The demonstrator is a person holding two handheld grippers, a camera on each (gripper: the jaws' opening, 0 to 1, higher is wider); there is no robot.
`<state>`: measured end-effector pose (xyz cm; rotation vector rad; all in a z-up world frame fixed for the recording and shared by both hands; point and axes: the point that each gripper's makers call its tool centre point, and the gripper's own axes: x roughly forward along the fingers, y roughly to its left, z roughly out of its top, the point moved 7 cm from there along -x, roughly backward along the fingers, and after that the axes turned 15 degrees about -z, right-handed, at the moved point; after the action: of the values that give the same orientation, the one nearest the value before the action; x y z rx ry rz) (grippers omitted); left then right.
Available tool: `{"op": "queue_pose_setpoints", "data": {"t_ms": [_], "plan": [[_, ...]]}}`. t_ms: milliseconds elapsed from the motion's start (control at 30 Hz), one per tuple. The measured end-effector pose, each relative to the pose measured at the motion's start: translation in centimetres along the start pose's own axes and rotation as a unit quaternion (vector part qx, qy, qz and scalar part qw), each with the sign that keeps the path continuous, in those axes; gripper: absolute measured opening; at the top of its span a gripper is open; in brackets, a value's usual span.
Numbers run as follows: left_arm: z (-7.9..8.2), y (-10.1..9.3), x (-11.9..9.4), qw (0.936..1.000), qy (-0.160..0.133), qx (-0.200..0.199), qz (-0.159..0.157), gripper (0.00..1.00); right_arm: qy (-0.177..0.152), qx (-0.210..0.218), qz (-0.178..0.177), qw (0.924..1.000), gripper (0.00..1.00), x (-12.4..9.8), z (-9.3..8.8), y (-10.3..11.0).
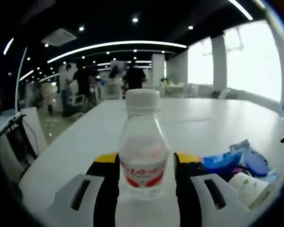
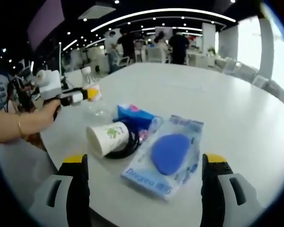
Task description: Arrange the tabletop items into an orderly group along one side of the table until the central work area is clear of visible clutter.
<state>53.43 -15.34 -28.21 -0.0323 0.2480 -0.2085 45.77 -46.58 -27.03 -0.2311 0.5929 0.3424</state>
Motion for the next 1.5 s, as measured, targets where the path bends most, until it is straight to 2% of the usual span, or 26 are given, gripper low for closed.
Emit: {"op": "queue_pose_setpoints", "data": {"t_ms": [167, 233, 333, 433, 533, 667, 1067, 1300, 1500], "plan": [[-0.1, 0.3, 0.5, 0.9999, -0.005, -0.01, 0.005, 0.42, 0.005, -0.003, -0.001, 1.0, 0.99, 0.1, -0.1, 0.0], [-0.4, 0.6, 0.4, 0.9998, -0.005, -0.013, 0.016, 0.42, 0.006, -0.005, -0.001, 1.0, 0.98, 0.1, -0.2, 0.0], [-0.9, 0.7, 0.5, 0.999, -0.01, -0.038, 0.021, 0.42, 0.008, -0.008, 0.0, 0.9999, 0.98, 0.1, -0.2, 0.1], [-1.1, 0.6, 0.7, 0.9993, -0.006, -0.028, 0.022, 0.4, 0.009, -0.008, -0.001, 0.9999, 0.98, 0.1, -0.3, 0.1], [-1.1, 0.7, 0.9, 0.9984, -0.009, -0.051, 0.022, 0.39, 0.012, -0.01, -0.003, 0.9999, 0.98, 0.2, -0.4, 0.1], [-0.9, 0.6, 1.1, 0.9992, -0.01, -0.032, 0.021, 0.38, 0.017, -0.014, -0.008, 0.9997, 0.98, 0.2, -0.5, -0.1], [-0.6, 1.2, 1.7, 0.9996, -0.007, -0.027, 0.012, 0.35, 0.025, -0.013, -0.013, 0.9995, 0.95, 0.1, -0.7, -0.4], [-0.2, 2.0, 2.2, 0.9991, -0.001, -0.04, 0.017, 0.35, 0.024, 0.001, -0.012, 0.9996, 0.96, 0.2, -0.7, -0.5], [0.9, 2.7, 3.4, 0.9993, -0.006, -0.035, 0.013, 0.34, 0.026, 0.012, -0.016, 0.9995, 0.95, 0.2, -0.7, -0.9]]}}
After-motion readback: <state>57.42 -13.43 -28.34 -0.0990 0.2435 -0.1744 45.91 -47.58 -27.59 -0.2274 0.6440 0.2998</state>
